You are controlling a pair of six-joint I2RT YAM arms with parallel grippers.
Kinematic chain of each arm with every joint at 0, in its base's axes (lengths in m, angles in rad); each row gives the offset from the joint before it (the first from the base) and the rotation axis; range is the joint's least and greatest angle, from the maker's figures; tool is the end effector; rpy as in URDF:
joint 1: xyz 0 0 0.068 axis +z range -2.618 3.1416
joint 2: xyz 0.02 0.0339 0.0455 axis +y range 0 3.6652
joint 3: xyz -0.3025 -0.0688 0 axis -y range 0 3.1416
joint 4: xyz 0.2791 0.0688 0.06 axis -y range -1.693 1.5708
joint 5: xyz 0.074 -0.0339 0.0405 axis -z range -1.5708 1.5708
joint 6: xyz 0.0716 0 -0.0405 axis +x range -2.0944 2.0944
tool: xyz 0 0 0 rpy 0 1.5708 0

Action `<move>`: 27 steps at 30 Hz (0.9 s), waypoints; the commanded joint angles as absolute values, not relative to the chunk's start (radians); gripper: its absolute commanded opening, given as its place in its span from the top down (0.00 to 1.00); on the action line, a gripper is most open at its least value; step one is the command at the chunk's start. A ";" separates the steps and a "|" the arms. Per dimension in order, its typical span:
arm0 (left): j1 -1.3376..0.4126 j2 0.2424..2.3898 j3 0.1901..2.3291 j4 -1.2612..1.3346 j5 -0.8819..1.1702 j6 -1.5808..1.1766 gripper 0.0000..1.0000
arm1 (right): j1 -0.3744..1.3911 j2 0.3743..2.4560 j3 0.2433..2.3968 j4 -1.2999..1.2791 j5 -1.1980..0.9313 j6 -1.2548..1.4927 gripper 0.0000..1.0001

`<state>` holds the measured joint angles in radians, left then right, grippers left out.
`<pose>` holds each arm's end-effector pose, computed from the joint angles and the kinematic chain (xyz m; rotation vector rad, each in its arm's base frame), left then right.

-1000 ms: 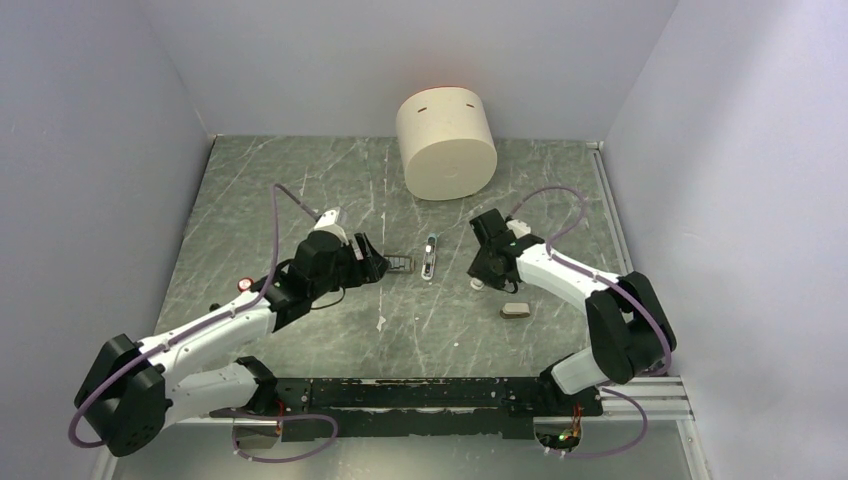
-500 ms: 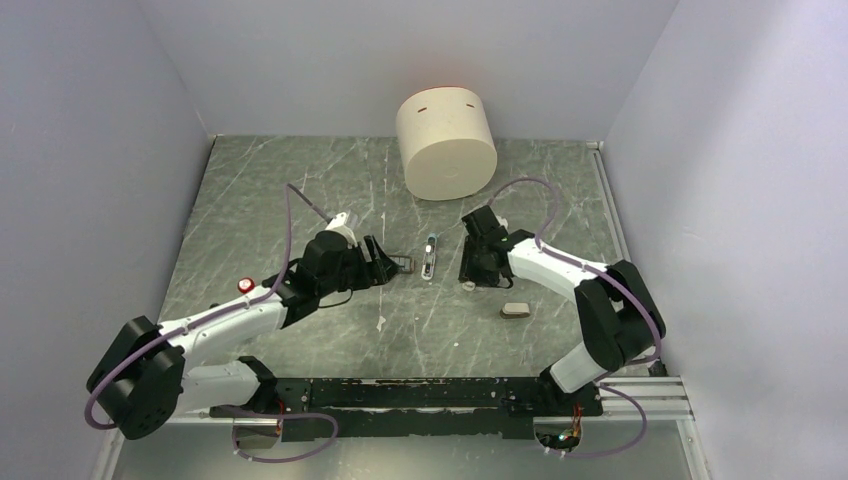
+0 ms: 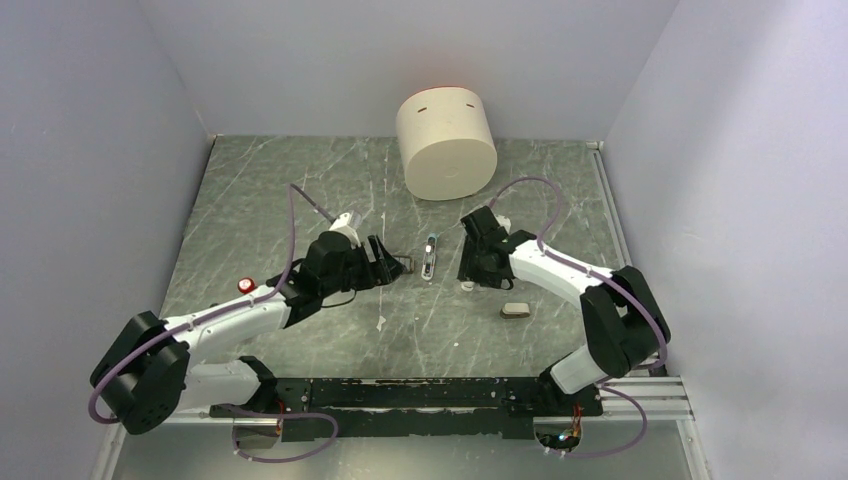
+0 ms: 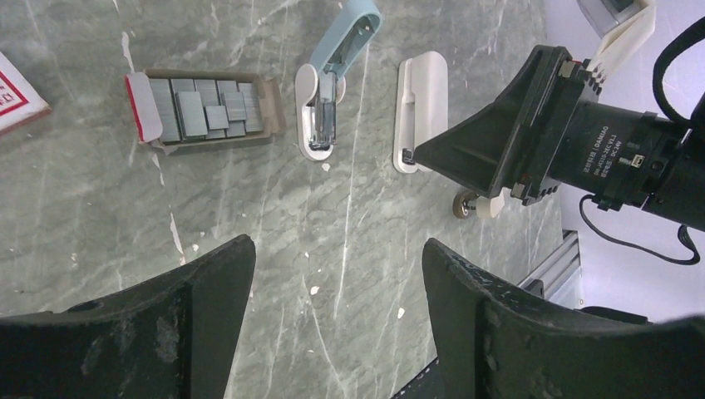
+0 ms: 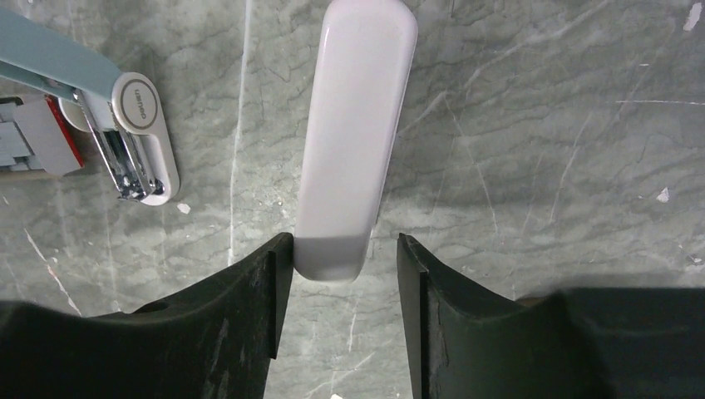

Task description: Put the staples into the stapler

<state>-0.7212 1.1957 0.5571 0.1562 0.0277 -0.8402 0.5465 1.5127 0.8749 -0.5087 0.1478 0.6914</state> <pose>0.2225 -0.1983 0.2092 -0.1127 2.2031 -0.9612 0.2806 0.1583 0.1655 0.2390 2.6963 0.1750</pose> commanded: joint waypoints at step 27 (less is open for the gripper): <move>-0.955 1.641 0.715 0.497 0.041 -1.007 0.42 | 0.533 1.342 0.819 -0.536 -0.028 0.736 0.85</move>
